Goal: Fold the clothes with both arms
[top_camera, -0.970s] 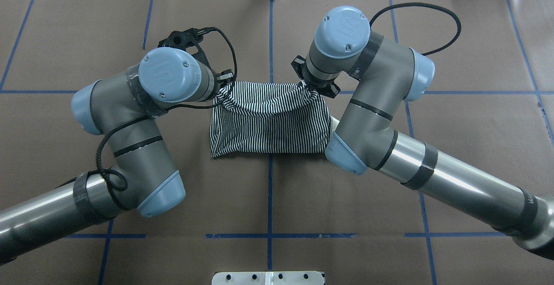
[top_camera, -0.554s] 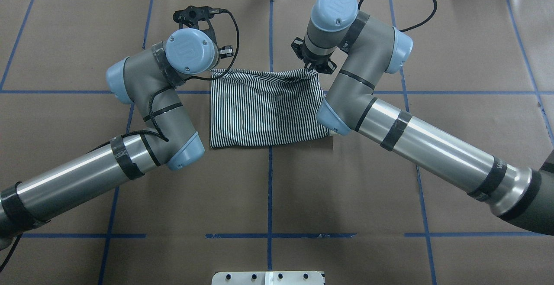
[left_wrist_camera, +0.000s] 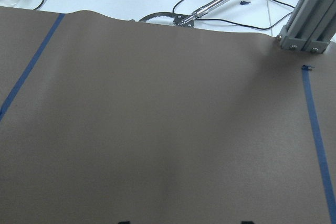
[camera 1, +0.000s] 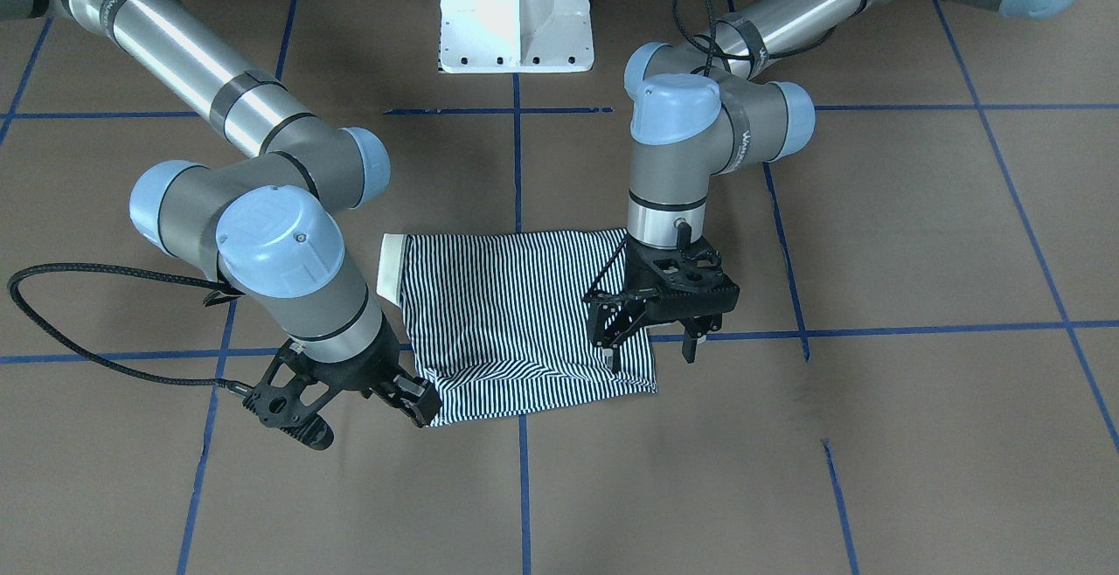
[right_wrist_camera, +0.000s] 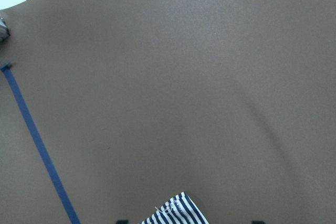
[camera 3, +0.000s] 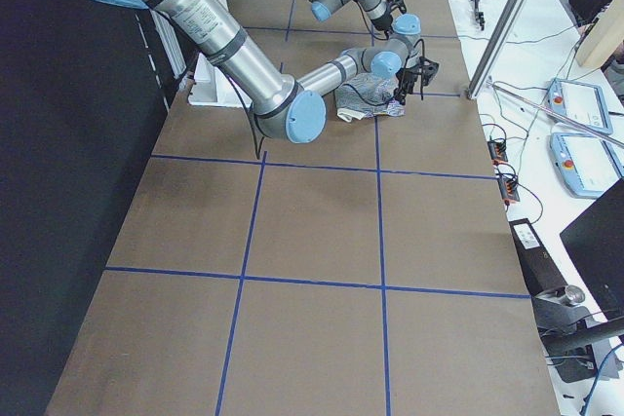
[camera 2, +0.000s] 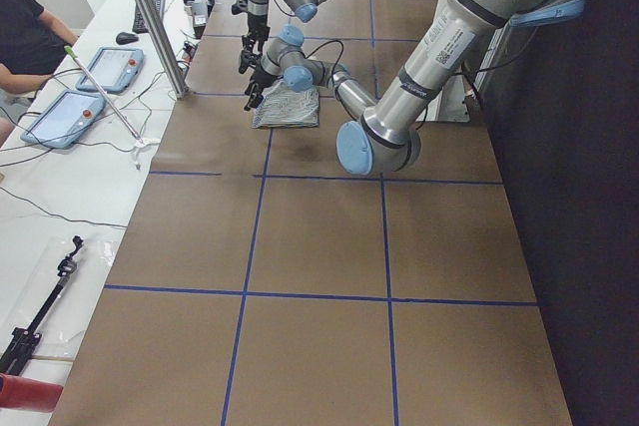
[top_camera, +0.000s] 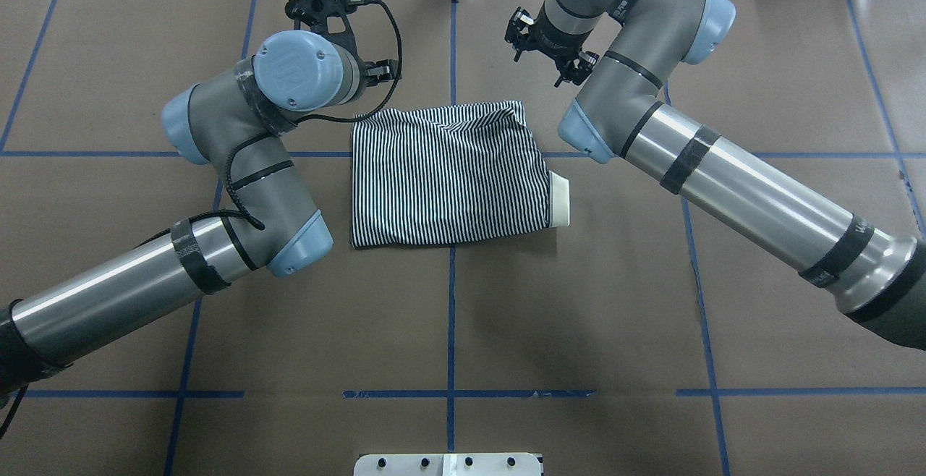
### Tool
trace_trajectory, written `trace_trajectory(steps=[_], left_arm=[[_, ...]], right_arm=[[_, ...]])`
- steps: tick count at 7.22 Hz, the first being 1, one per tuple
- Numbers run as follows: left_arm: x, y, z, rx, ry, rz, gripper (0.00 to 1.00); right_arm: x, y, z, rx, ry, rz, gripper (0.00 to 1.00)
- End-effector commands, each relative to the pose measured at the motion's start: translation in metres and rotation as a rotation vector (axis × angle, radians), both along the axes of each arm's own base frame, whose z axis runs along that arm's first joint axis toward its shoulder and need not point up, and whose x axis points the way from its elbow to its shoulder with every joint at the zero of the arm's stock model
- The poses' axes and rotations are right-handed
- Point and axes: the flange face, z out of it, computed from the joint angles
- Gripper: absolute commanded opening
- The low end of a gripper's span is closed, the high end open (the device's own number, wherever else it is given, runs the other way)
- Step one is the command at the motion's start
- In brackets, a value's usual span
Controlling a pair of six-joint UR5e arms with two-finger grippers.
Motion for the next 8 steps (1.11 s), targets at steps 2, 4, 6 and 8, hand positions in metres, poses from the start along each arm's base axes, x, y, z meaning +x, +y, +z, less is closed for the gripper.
trace_trajectory(steps=[2,4,6,8], left_arm=[[-0.129,0.028,0.035,0.084,0.025,0.243,1.0],[-0.26,0.01,0.127,0.181,-0.146,0.407,1.0],[-0.397,0.005,0.227,0.217,-0.343,0.46,1.0],[-0.506,0.016,0.302,0.229,-0.296,0.557,1.0]], right_arm=[[0.088,0.014,0.071,0.094,0.001,-0.114,1.0],[0.218,0.024,0.166,0.203,0.056,-0.209,1.0],[0.343,0.039,0.254,0.299,0.124,-0.306,1.0],[0.436,0.08,0.331,0.368,0.153,-0.394,1.0]])
